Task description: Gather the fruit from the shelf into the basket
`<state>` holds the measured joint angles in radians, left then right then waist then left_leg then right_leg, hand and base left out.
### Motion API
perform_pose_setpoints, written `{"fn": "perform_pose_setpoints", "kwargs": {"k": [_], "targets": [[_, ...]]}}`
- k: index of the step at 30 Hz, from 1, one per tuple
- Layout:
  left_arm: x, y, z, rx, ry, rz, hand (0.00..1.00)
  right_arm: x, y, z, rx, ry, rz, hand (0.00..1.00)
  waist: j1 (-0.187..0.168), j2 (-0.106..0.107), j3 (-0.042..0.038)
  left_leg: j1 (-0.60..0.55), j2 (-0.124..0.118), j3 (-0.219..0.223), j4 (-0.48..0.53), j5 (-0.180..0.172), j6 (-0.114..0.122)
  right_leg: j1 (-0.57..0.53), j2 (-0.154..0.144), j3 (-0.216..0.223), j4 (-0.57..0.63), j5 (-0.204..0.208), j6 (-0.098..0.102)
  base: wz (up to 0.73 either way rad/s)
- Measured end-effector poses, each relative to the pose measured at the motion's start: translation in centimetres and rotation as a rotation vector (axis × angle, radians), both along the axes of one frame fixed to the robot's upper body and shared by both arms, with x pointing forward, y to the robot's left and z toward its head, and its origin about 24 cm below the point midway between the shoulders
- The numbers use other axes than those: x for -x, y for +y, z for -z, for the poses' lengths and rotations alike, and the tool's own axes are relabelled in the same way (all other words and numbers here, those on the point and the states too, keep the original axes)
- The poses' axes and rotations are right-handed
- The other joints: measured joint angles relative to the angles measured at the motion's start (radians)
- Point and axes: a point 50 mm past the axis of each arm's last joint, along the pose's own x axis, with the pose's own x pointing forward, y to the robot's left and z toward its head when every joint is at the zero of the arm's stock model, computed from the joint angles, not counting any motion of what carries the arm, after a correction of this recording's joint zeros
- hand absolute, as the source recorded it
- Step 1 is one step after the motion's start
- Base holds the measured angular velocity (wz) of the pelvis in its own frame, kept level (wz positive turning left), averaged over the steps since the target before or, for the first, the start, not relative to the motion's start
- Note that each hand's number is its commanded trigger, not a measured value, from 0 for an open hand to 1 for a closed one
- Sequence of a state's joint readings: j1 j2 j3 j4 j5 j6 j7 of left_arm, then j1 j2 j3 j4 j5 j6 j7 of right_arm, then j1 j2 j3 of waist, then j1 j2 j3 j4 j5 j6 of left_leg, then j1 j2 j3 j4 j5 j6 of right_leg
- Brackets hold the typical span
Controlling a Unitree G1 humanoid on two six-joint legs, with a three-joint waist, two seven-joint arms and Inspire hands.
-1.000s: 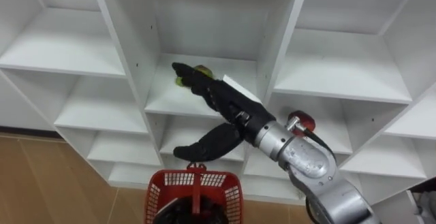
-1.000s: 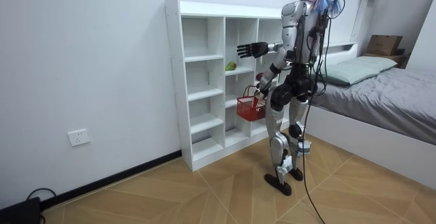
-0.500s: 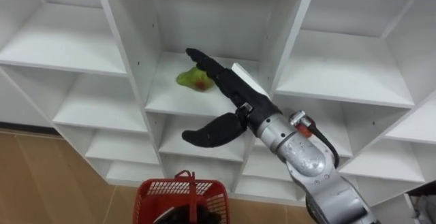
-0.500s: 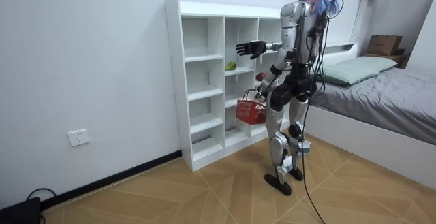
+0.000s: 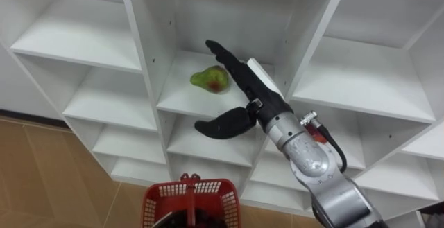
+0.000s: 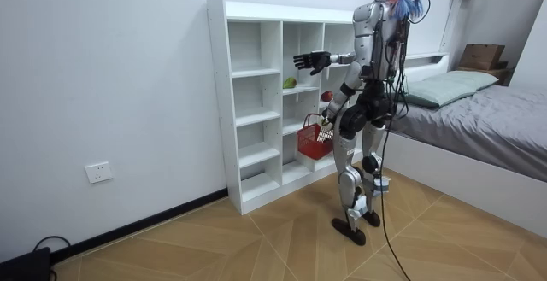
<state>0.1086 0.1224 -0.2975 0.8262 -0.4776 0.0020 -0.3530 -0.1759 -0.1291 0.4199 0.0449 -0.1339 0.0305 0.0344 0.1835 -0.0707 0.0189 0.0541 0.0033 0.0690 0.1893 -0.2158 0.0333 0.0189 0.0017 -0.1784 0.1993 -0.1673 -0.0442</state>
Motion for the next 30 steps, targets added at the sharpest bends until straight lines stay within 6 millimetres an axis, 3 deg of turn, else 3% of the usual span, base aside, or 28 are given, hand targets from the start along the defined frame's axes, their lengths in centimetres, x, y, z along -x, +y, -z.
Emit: {"fn": "perform_pose_setpoints", "kwargs": {"k": [10,15,23,30], "targets": [[-0.3,-0.2,-0.1,0.009,-0.011,0.006,1.00,-2.0,-0.2,0.7,0.089,-0.005,0.064,0.00,0.022,-0.003,0.0008,-0.015,0.000,-0.017,0.000,0.000,-0.001,-0.007,0.000,-0.019,-0.010,0.001,-0.001,0.05],[-0.5,-0.1,-0.2,0.007,-0.016,0.009,1.00,-2.6,-0.1,-0.2,0.102,-0.055,0.083,0.00,0.034,-0.012,0.0001,-0.025,0.000,-0.018,0.000,0.000,-0.001,-0.017,0.000,-0.019,-0.010,0.001,-0.001,0.00],[-0.8,0.2,-0.3,0.003,-0.025,0.014,1.00,-4.2,-0.2,-1.0,0.129,-0.084,0.115,0.00,0.045,-0.026,0.0054,-0.036,-0.002,-0.057,0.000,0.002,-0.003,-0.013,-0.003,-0.060,-0.014,0.001,-0.001,0.13],[-1.0,0.3,-0.4,0.009,-0.034,0.014,1.00,-5.2,-0.5,-0.7,0.205,-0.099,0.151,0.00,0.050,-0.033,0.0073,-0.047,-0.003,-0.079,0.001,0.006,-0.007,-0.016,-0.003,-0.073,-0.016,0.001,-0.001,0.09]]}}
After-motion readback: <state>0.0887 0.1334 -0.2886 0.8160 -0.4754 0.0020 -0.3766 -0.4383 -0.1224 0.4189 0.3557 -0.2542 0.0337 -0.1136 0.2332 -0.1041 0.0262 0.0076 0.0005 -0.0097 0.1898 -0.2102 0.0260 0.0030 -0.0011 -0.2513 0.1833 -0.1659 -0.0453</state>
